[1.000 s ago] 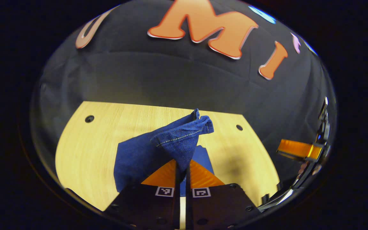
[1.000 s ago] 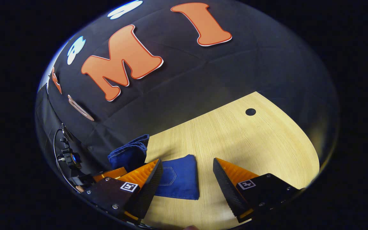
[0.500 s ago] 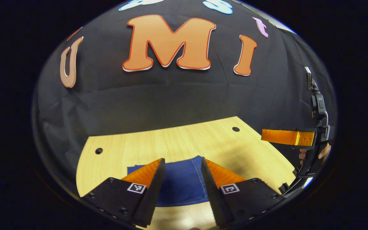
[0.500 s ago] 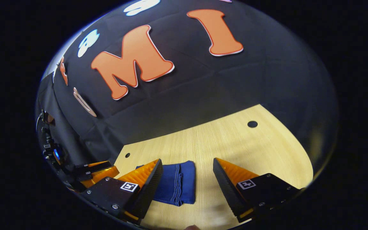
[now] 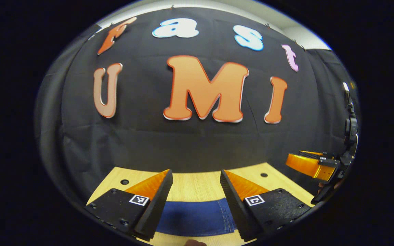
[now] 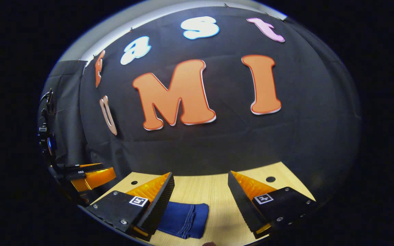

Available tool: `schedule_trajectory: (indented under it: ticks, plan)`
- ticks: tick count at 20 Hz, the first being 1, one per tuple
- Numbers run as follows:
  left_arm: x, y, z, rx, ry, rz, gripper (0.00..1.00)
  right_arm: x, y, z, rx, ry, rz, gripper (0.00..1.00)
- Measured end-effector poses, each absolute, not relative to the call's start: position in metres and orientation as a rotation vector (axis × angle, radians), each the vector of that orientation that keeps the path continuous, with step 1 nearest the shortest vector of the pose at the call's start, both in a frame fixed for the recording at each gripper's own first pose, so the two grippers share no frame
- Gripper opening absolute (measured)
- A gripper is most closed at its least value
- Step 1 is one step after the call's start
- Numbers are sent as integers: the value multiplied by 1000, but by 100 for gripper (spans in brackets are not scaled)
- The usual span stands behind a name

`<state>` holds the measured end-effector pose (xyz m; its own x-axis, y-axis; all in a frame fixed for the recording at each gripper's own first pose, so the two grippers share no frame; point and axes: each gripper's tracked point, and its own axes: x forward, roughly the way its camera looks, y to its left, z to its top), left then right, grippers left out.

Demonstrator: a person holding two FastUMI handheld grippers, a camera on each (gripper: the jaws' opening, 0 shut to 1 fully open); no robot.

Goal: Grasp the waist and the cuffs of the jeans and fold them to make the two legs overlap; first hold the waist and fold one-third of the jeans toward the cuffs, then hold the cuffs and fold the remaining one-third in the same direction to finish folding.

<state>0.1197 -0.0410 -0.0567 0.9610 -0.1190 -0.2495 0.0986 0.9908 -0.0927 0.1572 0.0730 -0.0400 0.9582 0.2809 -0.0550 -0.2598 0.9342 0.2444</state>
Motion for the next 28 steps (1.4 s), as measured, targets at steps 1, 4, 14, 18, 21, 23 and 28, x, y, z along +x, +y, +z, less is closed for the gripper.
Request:
schedule_trajectory:
  ticks: [1, 4, 14, 18, 21, 23, 28]
  plan:
    - [119, -35, -43, -80, 214, -92, 86, 156, 77, -33, 217, 56, 280, 100]
    - [111, -17, -13, -61, 89, -37, 89, 149, 86, -13, 182, -22, 293, 96]
    - [101, 4, 17, -46, -24, 31, 84, 137, 112, 15, 123, -119, 333, 100]
    - [104, 12, 5, -49, 3, 52, 84, 140, 118, 12, 141, -104, 340, 96]
    - [100, 20, -2, -46, 10, 63, 85, 141, 123, 12, 142, -109, 339, 96]
    - [101, 27, -6, -41, 13, 75, 84, 143, 124, 10, 132, -112, 337, 96]
    - [102, 38, -32, -69, 84, 79, 94, 143, 127, 1, 101, -102, 324, 96]
